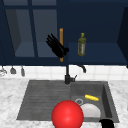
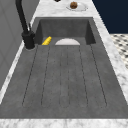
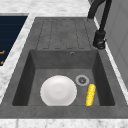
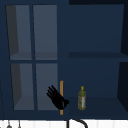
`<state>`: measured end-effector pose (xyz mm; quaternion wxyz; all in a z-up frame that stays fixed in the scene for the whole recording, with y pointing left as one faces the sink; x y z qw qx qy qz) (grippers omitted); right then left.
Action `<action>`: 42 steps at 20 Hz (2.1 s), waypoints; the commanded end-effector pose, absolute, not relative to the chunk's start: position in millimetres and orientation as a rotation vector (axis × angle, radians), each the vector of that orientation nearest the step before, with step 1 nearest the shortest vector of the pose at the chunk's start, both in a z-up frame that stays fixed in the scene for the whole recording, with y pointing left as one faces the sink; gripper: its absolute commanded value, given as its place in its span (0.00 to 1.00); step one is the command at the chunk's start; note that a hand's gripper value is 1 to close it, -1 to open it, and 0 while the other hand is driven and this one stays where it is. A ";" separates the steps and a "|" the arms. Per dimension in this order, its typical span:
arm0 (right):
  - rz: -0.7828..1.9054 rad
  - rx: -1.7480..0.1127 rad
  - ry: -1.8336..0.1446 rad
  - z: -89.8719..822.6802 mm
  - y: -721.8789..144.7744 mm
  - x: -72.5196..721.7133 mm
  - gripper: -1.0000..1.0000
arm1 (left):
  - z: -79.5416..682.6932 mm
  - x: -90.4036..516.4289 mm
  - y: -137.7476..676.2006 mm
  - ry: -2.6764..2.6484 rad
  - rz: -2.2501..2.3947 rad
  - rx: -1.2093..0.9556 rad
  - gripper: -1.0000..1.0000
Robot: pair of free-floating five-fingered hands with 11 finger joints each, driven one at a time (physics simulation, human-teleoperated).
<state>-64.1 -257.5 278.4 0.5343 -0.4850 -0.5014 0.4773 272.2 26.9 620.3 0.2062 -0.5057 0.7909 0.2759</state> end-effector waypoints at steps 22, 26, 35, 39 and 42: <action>1.137 -1.156 -1.195 278.4 -257.5 -64.1 0.50 | 590.6 263.9 35.0 2.413 0.536 -1.196 1.00; 1.137 -1.156 -1.195 278.4 -257.5 -64.1 0.50 | 589.6 263.6 28.7 2.360 0.502 -1.320 1.00; 1.137 -1.156 -1.195 278.4 -257.5 -64.1 0.50 | 582.6 194.4 34.7 2.305 0.488 -1.409 1.00; 1.137 -1.156 -1.195 278.4 -257.5 -64.1 0.50 | 579.4 167.9 42.5 2.294 0.479 -1.408 1.00; 1.137 -1.156 -1.195 278.4 -257.5 -64.1 0.50 | 574.0 147.4 49.4 2.304 0.442 -1.420 1.00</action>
